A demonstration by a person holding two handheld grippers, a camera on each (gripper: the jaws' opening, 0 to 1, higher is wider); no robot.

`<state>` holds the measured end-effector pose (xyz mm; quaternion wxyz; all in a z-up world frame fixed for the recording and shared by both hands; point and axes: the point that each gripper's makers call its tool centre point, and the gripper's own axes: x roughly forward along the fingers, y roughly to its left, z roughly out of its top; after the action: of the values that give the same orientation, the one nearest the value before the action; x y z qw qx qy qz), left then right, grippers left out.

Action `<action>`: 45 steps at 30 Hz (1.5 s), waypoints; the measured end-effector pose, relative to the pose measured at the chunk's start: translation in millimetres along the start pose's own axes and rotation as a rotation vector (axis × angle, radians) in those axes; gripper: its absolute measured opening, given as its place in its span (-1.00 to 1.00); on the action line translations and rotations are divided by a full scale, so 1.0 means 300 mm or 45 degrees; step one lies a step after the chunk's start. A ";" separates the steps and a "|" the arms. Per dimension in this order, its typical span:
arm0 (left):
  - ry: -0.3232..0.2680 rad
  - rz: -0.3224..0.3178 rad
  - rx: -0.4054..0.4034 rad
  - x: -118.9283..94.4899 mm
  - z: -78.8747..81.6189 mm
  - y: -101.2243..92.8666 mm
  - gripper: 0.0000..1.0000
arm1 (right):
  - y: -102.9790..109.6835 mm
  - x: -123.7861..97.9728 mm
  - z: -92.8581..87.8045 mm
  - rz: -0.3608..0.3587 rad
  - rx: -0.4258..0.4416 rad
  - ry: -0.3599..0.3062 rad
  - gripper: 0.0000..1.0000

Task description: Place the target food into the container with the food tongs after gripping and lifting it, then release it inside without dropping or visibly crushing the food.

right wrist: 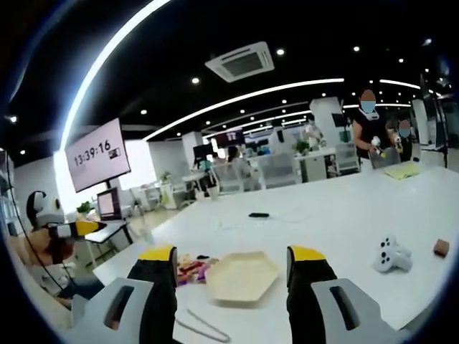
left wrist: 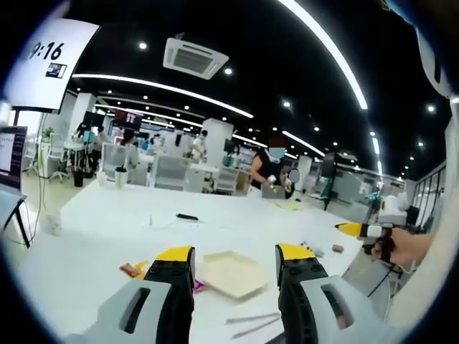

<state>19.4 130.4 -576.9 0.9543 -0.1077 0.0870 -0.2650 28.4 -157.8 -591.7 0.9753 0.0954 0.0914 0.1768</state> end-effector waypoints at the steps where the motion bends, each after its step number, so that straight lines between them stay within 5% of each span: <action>1: 0.006 -0.002 0.000 0.001 -0.005 0.000 -0.11 | -0.001 0.001 -0.003 0.000 0.001 0.004 0.24; 28: 0.204 -0.121 0.116 0.077 -0.184 -0.029 -0.22 | 0.019 -0.001 -0.040 0.022 -0.009 0.060 0.21; 45: 0.265 -0.159 0.166 0.102 -0.231 -0.050 -0.24 | 0.022 0.005 -0.068 0.039 -0.025 0.098 0.16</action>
<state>22.4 90.7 -642.9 0.9267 -0.0225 0.1612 -0.3388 23.3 -148.0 -610.2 0.9691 0.0803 0.1257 0.1964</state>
